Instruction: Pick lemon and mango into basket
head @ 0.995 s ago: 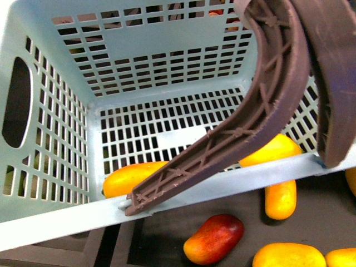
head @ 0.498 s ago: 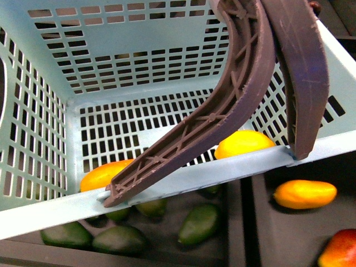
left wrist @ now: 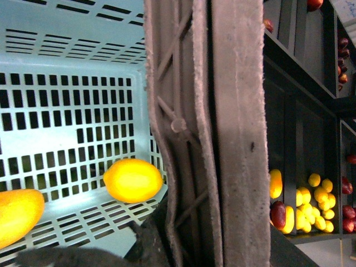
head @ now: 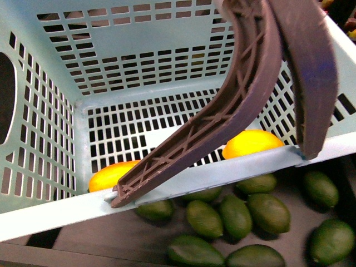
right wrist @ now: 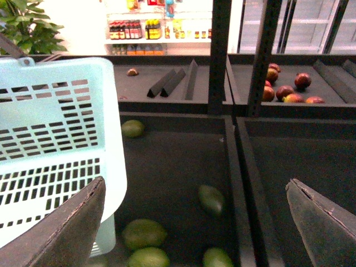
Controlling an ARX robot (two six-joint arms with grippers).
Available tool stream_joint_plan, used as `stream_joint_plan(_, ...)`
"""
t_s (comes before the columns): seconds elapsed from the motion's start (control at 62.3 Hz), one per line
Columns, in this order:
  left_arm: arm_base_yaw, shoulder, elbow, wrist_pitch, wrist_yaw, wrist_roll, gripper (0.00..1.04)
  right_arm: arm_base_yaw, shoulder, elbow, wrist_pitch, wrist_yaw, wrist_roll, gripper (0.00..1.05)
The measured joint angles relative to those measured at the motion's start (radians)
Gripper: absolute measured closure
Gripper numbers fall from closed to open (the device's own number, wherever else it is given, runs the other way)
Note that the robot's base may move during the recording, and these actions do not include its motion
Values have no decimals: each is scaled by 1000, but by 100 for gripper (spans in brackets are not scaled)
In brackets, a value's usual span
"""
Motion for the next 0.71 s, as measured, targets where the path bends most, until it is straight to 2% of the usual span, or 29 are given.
stream_joint_plan(0.53, 0, 0, 0, 0, 8, -3, 90, 0, -1, 0, 0, -3, 0, 9)
stream_joint_plan(0.706, 17, 0, 0, 0, -32, 19, 90, -2, 0, 0, 0, -6, 0, 9)
